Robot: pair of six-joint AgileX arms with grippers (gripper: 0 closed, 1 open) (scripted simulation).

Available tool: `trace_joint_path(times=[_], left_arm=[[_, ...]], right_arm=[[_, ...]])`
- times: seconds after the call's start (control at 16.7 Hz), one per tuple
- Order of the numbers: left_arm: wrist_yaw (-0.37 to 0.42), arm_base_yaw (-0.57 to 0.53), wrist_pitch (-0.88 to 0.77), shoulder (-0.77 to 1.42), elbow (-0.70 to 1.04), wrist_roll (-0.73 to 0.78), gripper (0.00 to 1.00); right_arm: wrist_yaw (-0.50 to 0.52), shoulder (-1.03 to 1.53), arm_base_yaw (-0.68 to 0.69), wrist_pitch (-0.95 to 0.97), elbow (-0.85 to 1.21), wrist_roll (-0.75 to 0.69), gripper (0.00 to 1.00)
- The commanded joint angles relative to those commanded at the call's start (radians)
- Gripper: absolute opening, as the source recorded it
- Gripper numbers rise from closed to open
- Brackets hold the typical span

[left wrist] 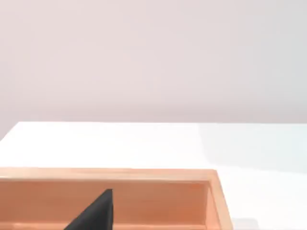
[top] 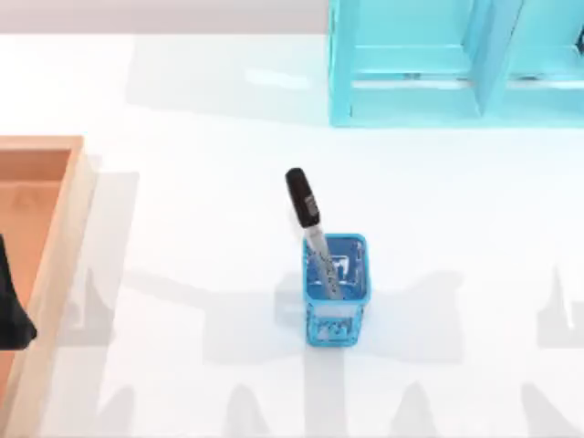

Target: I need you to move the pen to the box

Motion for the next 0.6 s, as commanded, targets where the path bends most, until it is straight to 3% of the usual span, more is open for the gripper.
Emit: trace_joint_path(times=[0.3,0.6], left_arm=[[0.002,-0.037,0.063,0.064,0.011,-0.030,1.00],[0.006,-0.180,0.349,0.380,0.041,-0.138,1.00]], right_arm=[[0.000,0.000,0.000,0.000,0.000,0.000,1.00],[0.000,0.000,0.000,0.000,0.000,0.000,1.00]])
